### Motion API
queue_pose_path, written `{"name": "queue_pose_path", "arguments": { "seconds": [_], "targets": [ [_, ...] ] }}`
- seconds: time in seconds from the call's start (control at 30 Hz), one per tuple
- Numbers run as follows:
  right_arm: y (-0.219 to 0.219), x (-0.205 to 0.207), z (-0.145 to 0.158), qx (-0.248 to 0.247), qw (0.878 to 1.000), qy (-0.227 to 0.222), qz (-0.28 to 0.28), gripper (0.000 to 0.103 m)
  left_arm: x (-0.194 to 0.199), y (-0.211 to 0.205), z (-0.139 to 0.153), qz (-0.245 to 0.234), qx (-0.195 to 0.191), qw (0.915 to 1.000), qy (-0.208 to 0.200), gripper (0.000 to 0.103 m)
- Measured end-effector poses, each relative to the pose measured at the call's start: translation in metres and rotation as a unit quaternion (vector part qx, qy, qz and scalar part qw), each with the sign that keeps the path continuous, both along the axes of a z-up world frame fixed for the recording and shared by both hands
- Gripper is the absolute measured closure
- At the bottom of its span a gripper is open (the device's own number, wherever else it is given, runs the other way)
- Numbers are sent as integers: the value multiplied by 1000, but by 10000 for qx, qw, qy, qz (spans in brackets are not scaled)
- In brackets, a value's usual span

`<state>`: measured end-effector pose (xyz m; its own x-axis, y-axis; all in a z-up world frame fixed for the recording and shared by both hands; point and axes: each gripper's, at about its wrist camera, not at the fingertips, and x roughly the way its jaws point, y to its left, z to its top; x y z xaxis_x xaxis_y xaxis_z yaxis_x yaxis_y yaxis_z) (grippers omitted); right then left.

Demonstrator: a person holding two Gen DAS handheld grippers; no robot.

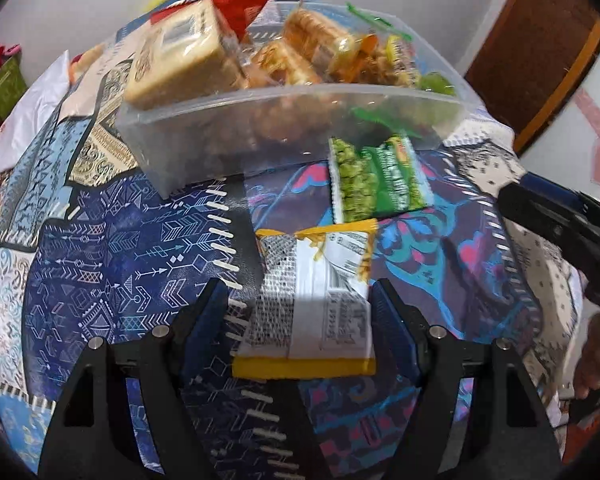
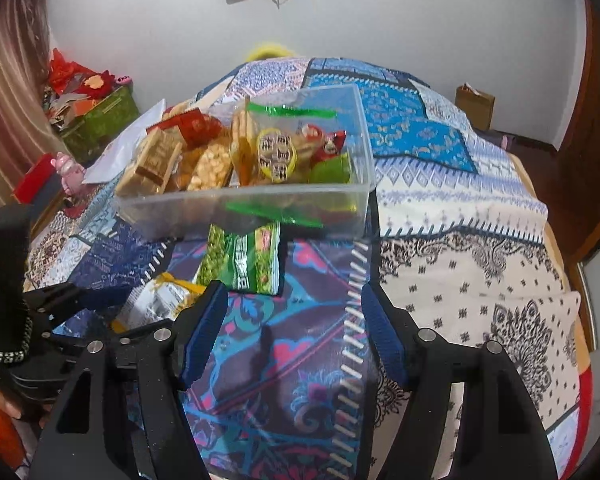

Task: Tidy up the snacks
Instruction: 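Grasp the white-and-yellow snack bag with the left gripper while the right gripper grasps the green pea bag, then lift the white-and-yellow bag and green pea bag and carry both over the clear box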

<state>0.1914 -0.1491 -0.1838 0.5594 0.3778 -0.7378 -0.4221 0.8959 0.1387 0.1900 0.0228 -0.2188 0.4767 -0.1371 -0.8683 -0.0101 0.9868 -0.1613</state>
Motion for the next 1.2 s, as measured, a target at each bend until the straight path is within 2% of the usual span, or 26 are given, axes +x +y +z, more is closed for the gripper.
{"name": "queue_pose_path", "arguments": {
  "seconds": [0.03, 0.13, 0.17, 0.4, 0.53, 0.67, 0.83, 0.9, 1.0, 1.2],
  "targets": [
    [1, 1, -2, 12, 10000, 44, 2, 37, 0, -1, -1, 7, 38, 10000, -39, 30],
    [6, 3, -6, 43, 9999, 140, 48, 37, -2, -2, -1, 4, 155, 9997, -192, 48],
    [10, 3, -7, 29, 9999, 150, 77, 37, -3, -1, -1, 2, 159, 9997, -209, 51],
    [39, 16, -17, -42, 9992, 261, 291, 37, -12, 28, 4, 281, 0, 9991, -316, 52],
    [56, 28, -24, -134, 9986, 331, 388, 37, -18, 44, 7, 457, 55, 9982, -393, 52],
    [71, 39, -38, -227, 9969, 593, 471, 37, -25, 51, 7, 448, 19, 9980, -435, 52],
    [81, 38, -43, -395, 9966, 521, 498, 30, -25, 53, 6, 482, -75, 9978, -456, 52],
    [81, 37, -42, -407, 9968, 463, 511, 42, -25, 53, 6, 501, -91, 9977, -446, 52],
    [75, 34, -39, -256, 9974, 465, 493, 52, -25, 52, 8, 488, -95, 9977, -469, 52],
    [55, 26, -30, -42, 9982, 425, 421, 65, -27, 49, 21, 477, -106, 9970, -599, 52]
  ]
}}
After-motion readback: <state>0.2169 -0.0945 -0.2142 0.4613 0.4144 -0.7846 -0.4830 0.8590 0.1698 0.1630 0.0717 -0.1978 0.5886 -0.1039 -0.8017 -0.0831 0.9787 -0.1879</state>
